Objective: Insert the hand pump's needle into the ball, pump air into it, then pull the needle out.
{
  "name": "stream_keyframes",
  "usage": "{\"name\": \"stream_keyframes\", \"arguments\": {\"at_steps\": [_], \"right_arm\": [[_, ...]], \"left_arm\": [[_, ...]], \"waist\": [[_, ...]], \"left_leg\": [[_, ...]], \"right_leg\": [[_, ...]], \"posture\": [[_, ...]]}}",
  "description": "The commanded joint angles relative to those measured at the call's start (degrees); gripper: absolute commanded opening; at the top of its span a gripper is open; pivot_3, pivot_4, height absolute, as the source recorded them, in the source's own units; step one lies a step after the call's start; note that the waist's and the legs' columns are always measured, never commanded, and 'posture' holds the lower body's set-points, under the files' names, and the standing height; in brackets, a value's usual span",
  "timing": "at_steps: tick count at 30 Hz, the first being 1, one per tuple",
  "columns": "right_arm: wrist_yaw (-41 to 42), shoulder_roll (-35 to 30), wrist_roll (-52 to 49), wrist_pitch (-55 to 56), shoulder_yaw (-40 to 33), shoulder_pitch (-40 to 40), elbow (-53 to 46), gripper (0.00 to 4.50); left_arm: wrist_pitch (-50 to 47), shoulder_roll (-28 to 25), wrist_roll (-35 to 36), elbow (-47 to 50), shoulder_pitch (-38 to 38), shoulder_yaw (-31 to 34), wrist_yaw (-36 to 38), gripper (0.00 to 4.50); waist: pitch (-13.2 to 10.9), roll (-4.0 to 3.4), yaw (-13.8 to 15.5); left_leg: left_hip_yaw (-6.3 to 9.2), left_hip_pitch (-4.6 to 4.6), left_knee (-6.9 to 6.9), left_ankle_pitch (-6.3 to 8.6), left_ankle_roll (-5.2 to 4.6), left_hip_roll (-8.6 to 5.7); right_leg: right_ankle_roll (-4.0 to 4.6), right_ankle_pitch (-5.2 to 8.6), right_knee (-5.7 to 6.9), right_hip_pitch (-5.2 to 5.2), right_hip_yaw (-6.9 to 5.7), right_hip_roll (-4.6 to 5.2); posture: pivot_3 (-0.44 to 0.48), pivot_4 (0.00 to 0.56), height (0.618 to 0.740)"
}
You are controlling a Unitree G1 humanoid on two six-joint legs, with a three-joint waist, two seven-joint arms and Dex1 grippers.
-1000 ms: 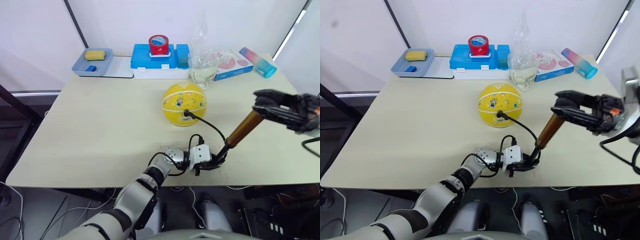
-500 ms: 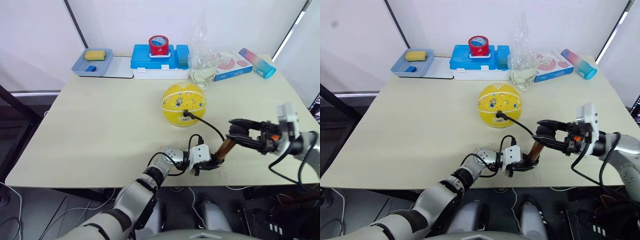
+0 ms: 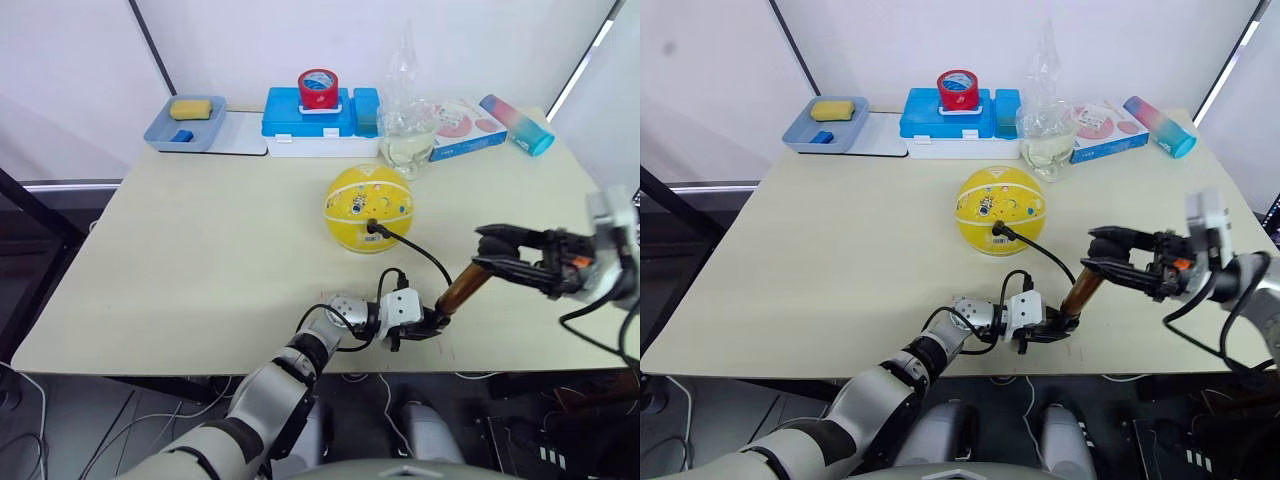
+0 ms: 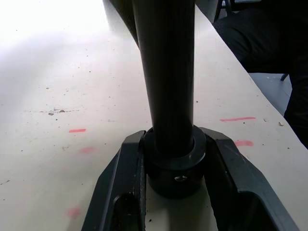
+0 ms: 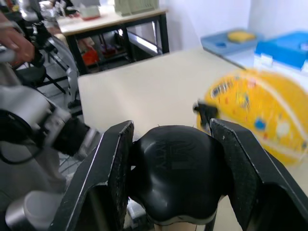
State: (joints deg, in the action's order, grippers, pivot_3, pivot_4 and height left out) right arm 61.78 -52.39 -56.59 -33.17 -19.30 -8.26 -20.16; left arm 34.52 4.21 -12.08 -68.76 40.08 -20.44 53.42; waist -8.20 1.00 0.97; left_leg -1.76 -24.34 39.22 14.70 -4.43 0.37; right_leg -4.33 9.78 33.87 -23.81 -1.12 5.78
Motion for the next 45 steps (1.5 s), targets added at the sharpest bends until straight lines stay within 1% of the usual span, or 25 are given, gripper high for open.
{"name": "stream_keyframes", "arguments": {"at_steps": [1, 5, 7, 9, 10, 14, 20, 22, 24, 26, 31, 37, 41, 45], "right_arm": [[-3.7, -3.5, -6.8, -4.0, -9.2, -4.4, 0.1, 2.05], [-5.9, -6.1, -12.3, -8.9, -12.1, -7.9, 0.7, 2.05], [-7.0, -6.2, -13.4, -10.1, -11.9, -9.0, 0.6, 2.05], [-7.4, -5.6, -12.2, -10.5, -10.5, -8.5, -0.1, 2.05], [-7.0, -5.2, -10.6, -10.3, -9.2, -7.3, -0.8, 2.05], [-5.5, -2.5, 1.9, -4.1, -0.8, -0.6, -2.4, 2.05], [-7.3, 4.4, 17.0, 7.0, 10.3, 5.0, 0.5, 2.05], [-6.7, 5.9, 20.1, 10.1, 12.1, 6.2, 2.0, 2.05], [-6.9, 7.4, 21.0, 12.1, 12.2, 6.5, 2.9, 2.05], [-6.4, 8.0, 19.1, 12.5, 10.5, 6.0, 2.6, 2.05], [-3.7, 5.9, 10.7, 9.2, 4.0, 4.0, 0.2, 2.05], [-4.3, 0.0, -3.1, -0.4, -5.4, -1.9, -1.3, 2.05], [-5.4, -3.0, -9.2, -5.7, -8.8, -4.6, -0.8, 2.05], [-6.8, -3.6, -12.1, -8.7, -9.6, -6.0, -1.0, 2.05]], "left_arm": [[-1.1, -1.4, -2.3, -2.4, -1.7, -1.3, 0.4, 1.16], [-1.1, -1.4, -2.4, -2.4, -1.8, -1.4, 0.6, 1.16], [-1.1, -1.4, -2.4, -2.5, -1.7, -1.4, 0.6, 1.16], [-1.1, -1.4, -2.4, -2.5, -1.7, -1.4, 0.6, 1.16], [-1.1, -1.4, -2.4, -2.5, -1.7, -1.4, 0.6, 1.16], [-1.1, -1.3, -2.4, -2.4, -1.7, -1.4, 0.6, 1.16], [-1.2, -1.4, -2.2, -2.3, -1.7, -1.2, 0.2, 1.16], [-1.3, -1.4, -2.2, -2.2, -1.7, -1.1, 0.2, 1.16], [-1.3, -1.4, -2.1, -2.2, -1.7, -1.1, 0.1, 1.16], [-1.3, -1.4, -2.2, -2.2, -1.7, -1.1, 0.2, 1.16], [-1.4, -1.8, -2.3, -2.3, -1.5, -1.1, 0.3, 1.16], [-1.5, -2.2, -2.4, -2.5, -0.9, -1.0, 0.2, 1.16], [-1.6, -2.1, -2.2, -2.4, -0.7, -0.7, -0.1, 1.16], [-1.5, -2.2, -2.2, -2.4, -1.0, -0.7, -0.4, 1.16]], "waist": [[0.0, -0.07, -0.1], [0.0, -0.06, -0.1], [0.0, -0.07, -0.1], [0.0, -0.07, 0.0], [0.0, -0.07, 0.0], [0.1, 0.05, -0.1], [0.1, 0.07, -0.1], [0.1, 0.06, -0.1], [0.1, 0.06, -0.2], [0.1, 0.06, -0.2], [0.1, 0.00, -0.1], [0.0, -0.03, -0.1], [0.0, -0.04, -0.1], [0.0, -0.04, -0.2]], "left_leg": [[-0.01, -0.03, 0.00, 0.00, 0.00, -0.01], [0.04, -0.06, 0.00, 0.00, 0.00, -0.01], [0.04, -0.11, 0.00, 0.00, 0.00, 0.00], [0.04, -0.15, 0.01, 0.00, 0.00, -0.01], [0.04, -0.16, 0.01, 0.00, 0.00, -0.01], [0.10, -0.15, 0.01, 0.00, 0.00, -0.01], [0.10, 0.01, 0.04, 0.00, 0.00, -0.01], [0.10, 0.05, 0.05, 0.00, 0.00, -0.01], [0.09, 0.10, 0.05, 0.00, 0.00, -0.01], [0.08, 0.17, 0.04, 0.00, 0.00, -0.01], [0.09, 0.17, 0.04, 0.00, 0.00, 0.01], [0.07, 0.01, 0.04, -0.01, 0.00, 0.00], [0.09, -0.01, 0.04, 0.00, 0.00, 0.00], [0.09, -0.07, 0.04, 0.00, 0.00, 0.00]], "right_leg": [[-0.01, 0.00, 0.01, -0.03, 0.01, 0.04], [0.00, 0.00, 0.00, -0.06, -0.03, 0.16], [0.00, 0.00, 0.00, -0.09, -0.04, 0.19], [0.01, 0.00, -0.01, -0.12, -0.04, 0.22], [0.01, 0.00, -0.01, -0.12, -0.04, 0.22], [0.01, 0.00, -0.02, -0.10, -0.10, 0.14], [-0.01, 0.01, 0.02, -0.01, -0.10, -0.04], [-0.02, 0.01, 0.05, 0.02, -0.09, -0.07], [-0.02, 0.01, 0.05, 0.06, -0.09, -0.08], [-0.02, 0.01, 0.07, 0.10, -0.07, -0.11], [-0.01, 0.01, 0.08, 0.10, -0.07, -0.11], [0.01, 0.00, 0.04, 0.02, -0.05, -0.07], [0.01, 0.00, 0.04, 0.01, -0.07, -0.01], [0.01, 0.00, 0.02, -0.03, -0.07, 0.12]], "posture": [[0.000, 0.150, 0.739], [0.000, 0.150, 0.739], [0.000, 0.150, 0.739], [0.000, 0.150, 0.739], [0.000, 0.150, 0.739], [0.000, 0.150, 0.739], [0.000, 0.150, 0.739], [0.000, 0.150, 0.739], [0.000, 0.150, 0.739], [0.000, 0.150, 0.739], [0.000, 0.150, 0.739], [0.000, 0.150, 0.739], [0.000, 0.150, 0.739], [0.000, 0.150, 0.739]]}}
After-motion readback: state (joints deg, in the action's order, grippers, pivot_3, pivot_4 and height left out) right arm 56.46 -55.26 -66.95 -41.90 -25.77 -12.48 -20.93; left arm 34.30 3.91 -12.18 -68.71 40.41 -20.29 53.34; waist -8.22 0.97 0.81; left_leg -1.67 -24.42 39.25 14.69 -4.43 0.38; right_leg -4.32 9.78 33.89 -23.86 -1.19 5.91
